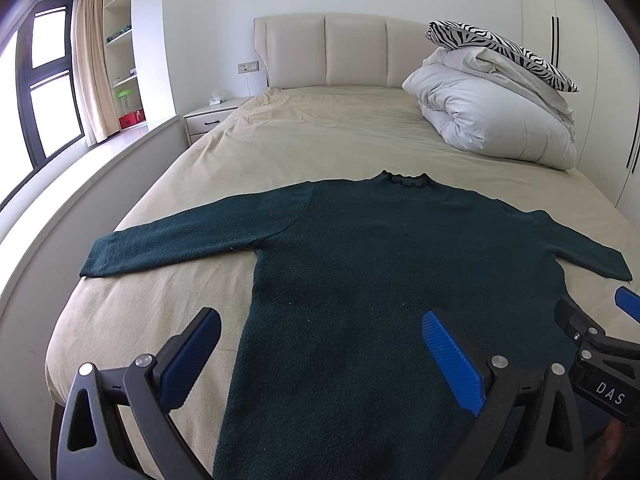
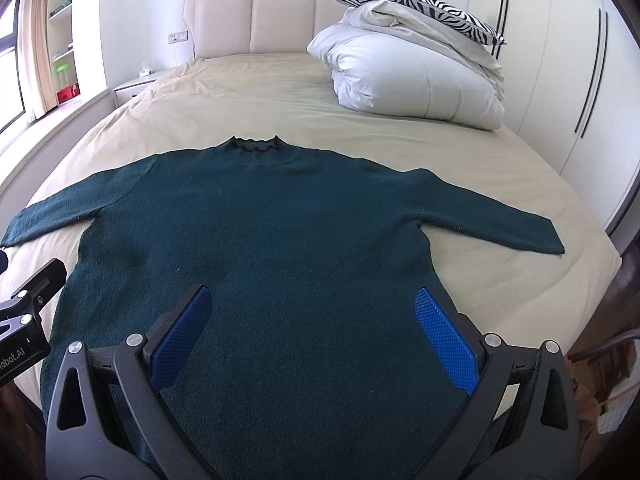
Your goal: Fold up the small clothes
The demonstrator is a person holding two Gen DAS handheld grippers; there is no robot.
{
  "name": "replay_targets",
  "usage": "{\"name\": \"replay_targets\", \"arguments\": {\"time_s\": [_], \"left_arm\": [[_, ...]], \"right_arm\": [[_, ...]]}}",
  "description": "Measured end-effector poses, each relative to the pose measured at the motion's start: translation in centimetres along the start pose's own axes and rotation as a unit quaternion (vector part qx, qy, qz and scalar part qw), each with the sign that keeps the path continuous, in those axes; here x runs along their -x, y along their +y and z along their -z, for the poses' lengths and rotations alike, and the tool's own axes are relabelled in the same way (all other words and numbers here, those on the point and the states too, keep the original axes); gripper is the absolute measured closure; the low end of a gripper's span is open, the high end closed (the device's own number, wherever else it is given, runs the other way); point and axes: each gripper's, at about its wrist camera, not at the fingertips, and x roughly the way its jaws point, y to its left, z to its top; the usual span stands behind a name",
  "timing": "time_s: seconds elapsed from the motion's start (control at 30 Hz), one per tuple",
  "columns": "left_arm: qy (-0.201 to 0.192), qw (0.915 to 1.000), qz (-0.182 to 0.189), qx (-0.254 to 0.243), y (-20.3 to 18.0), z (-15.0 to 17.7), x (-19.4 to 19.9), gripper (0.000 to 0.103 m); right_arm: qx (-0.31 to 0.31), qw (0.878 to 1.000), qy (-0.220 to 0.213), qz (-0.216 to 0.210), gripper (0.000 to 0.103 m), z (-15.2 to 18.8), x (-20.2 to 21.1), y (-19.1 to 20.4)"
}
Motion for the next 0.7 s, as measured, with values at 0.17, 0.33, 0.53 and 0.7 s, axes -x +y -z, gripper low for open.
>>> {"name": "replay_targets", "arguments": {"time_s": [0.17,0.33,0.53,0.7], "left_arm": [[0.000,1.0000,0.000,0.001,-0.06,0.06,0.01,0.000],[0.000,1.0000,0.000,0.002,-0.13,0.04,0.08,0.000],[0.001,1.0000,0.001,0.003,-0.26,0.09,0.11,0.000],[0.003,1.0000,0.001,0.004,-0.26,0.09,0.09,0.000]], "right_arm": [[0.000,1.000,0.000,0.000,0.000,0.00,-0.01,-0.02],[0.004,1.000,0.001,0.000,0.000,0.07,-0.10,0.11],[0.005,1.000,0.003,-0.001,0.000,0.12,-0.13,0.13],[0.006,1.000,0.004,-0.001,0.000,0.04,-0.25,0.20]]}}
